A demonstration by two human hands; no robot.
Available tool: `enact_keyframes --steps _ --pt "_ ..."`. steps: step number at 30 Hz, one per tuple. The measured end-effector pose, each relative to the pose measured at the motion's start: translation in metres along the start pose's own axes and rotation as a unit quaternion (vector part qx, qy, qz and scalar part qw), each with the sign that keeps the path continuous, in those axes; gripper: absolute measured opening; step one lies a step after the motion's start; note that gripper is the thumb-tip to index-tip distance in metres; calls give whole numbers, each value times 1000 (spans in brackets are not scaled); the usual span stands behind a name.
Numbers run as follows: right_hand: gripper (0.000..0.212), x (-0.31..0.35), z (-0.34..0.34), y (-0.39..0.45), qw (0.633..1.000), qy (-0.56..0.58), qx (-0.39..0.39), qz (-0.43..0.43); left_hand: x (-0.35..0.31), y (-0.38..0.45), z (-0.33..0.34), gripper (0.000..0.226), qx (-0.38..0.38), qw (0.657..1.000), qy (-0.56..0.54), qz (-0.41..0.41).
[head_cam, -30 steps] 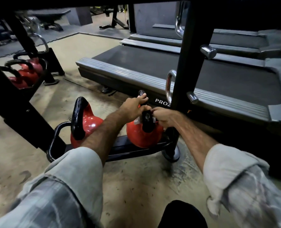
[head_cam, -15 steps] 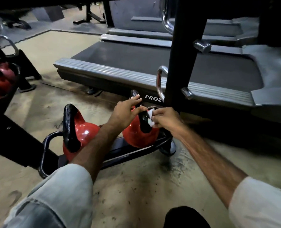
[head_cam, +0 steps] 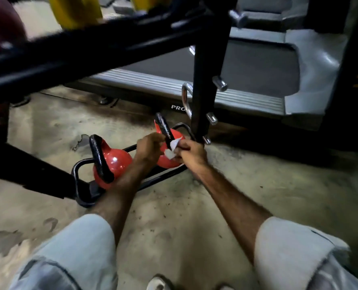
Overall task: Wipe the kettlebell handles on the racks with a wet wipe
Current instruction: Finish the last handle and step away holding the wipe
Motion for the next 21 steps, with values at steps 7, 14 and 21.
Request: enact_keyframes --steps 7,14,21 --pt "24 116 -124 -155 992 128 -19 3 -120 -98 -56 38 10 995 -74 -70" --pt "24 225 -257 -315 988 105 -115 -5 -323 -185 -78 30 75 995 -58 23" --pt "30 275 -349 -476 950 52 -305 -28 -461 -269 -92 29 171 965 -111 167"
Point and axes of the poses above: each hand's wrist, its own y-axis towards the middle knuckle, its own z-axis out of the palm, x = y × z, the point moved 10 cm from there along y, towards the middle knuckle, and after that the axes turned 15 degrees about -y, right-handed, at the moved point
